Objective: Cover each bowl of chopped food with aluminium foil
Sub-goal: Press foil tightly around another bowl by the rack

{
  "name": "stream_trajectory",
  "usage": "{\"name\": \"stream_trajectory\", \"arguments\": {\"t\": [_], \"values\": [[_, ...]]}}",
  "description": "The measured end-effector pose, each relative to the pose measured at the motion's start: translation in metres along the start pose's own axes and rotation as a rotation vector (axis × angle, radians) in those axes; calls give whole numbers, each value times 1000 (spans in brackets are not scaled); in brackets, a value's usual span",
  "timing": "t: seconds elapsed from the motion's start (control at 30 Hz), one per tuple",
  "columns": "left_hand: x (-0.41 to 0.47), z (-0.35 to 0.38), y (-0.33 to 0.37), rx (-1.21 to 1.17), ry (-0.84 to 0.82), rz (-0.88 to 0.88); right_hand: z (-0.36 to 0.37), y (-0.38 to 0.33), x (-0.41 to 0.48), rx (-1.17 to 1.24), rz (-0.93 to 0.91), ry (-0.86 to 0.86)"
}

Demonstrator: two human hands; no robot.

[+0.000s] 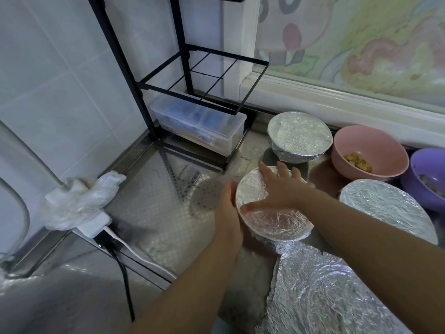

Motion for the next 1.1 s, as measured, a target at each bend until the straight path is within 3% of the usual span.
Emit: {"name": "stream_trajectory", "arguments": {"t": [0.33, 0.53, 0.6, 0.7, 0.83, 0.97, 1.1], "values": [[-1, 15, 0, 29, 38, 71, -11, -1, 5, 18, 15, -14], [13, 16, 15, 258, 0, 133, -13, 9, -3, 60, 86, -100], [19, 20, 25, 297, -29, 78, -15, 18, -5, 74, 119, -127], [19, 25, 41, 259, -48, 25, -20, 10, -4, 2, 36, -12], [14, 2, 35, 287, 82, 2, -6, -13, -5, -71, -95, 21], [-3, -32, -7, 250, 221, -190, -1, -11, -2, -92, -79, 3], [-23, -33, -33, 84, 132, -339, 0, -10, -1, -86, -72, 9]]}}
Point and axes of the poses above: each hand's wrist, its own x-axis towards the middle knuckle, its own z-axis out of the palm, y = z × x, the point moved 7 cm from there along x, towards the middle knuckle, and after that the axes turned 7 degrees about -z, right-handed, at the moved point
